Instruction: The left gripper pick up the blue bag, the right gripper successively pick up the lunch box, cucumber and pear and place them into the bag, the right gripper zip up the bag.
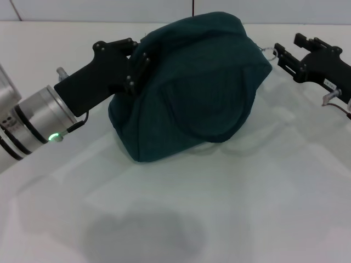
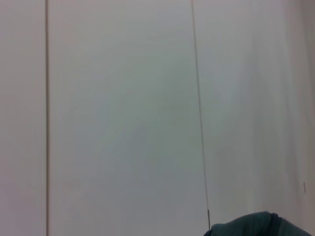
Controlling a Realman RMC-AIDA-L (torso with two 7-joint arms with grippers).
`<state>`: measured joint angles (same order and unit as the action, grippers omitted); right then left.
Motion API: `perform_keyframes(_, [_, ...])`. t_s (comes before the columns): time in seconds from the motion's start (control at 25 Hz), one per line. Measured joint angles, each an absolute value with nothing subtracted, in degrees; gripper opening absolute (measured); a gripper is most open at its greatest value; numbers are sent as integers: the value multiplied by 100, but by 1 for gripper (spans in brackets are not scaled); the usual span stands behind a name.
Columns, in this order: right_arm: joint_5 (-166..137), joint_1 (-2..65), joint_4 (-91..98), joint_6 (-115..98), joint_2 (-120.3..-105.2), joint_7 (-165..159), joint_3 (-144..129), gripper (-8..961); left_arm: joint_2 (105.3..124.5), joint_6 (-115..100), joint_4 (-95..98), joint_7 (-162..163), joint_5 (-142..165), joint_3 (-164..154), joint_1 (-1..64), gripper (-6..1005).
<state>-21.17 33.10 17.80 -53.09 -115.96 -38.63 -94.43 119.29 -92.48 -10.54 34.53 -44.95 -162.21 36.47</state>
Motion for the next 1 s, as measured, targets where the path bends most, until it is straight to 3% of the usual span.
perform_keyframes(0.64, [-2170, 3222, 1822, -5098, -11567, -3814, -9740, 450, 11933, -9105, -1042, 3795, -4763, -16269, 3767, 98])
perform_keyframes(1.0, [-2371, 3623, 1931, -5045, -11607, -3796, -9911, 441, 11942, -9105, -1013, 3797, -4720, -16276, 3834, 98])
